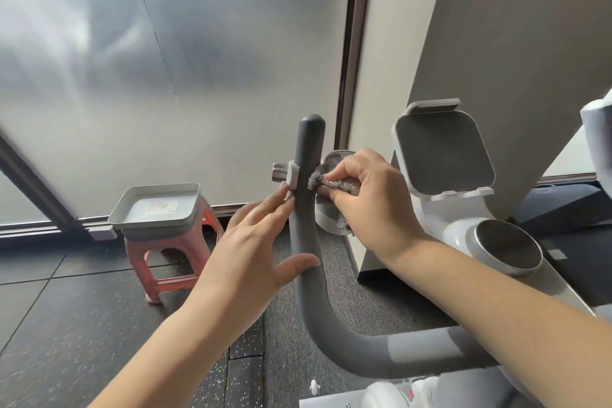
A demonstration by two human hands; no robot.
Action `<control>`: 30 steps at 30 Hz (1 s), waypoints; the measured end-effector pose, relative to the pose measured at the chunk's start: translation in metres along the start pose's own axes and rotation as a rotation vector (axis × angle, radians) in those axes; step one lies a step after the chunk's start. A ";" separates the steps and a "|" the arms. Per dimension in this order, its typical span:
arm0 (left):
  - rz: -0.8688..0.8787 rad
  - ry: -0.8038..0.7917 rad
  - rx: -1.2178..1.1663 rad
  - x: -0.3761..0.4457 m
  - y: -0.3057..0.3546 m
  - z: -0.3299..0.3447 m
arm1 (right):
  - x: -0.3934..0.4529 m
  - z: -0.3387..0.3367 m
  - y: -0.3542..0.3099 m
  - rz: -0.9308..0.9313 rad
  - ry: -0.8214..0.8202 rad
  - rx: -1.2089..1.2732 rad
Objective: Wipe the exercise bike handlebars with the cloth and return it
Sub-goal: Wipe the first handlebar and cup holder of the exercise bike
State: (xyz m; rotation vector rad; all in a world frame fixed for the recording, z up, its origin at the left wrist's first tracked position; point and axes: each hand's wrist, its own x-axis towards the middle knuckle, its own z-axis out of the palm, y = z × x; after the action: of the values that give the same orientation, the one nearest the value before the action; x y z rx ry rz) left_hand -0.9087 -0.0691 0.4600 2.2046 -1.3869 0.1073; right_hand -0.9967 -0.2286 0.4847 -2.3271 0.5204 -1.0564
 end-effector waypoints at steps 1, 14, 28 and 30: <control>-0.002 0.005 -0.006 -0.002 0.000 0.001 | -0.007 0.001 0.001 -0.042 -0.028 -0.041; -0.011 0.002 -0.036 -0.007 0.003 0.003 | -0.031 0.039 0.020 1.095 -0.085 0.933; -0.048 0.010 -0.080 -0.009 0.007 0.005 | -0.054 -0.003 0.009 0.777 -0.421 0.817; -0.049 0.016 -0.085 -0.009 0.008 0.005 | -0.050 -0.003 0.008 0.778 -0.400 0.787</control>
State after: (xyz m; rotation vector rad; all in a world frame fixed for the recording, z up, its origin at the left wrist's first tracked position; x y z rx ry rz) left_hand -0.9210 -0.0670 0.4555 2.1617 -1.3035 0.0478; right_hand -1.0311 -0.2088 0.4535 -1.3740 0.6219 -0.3036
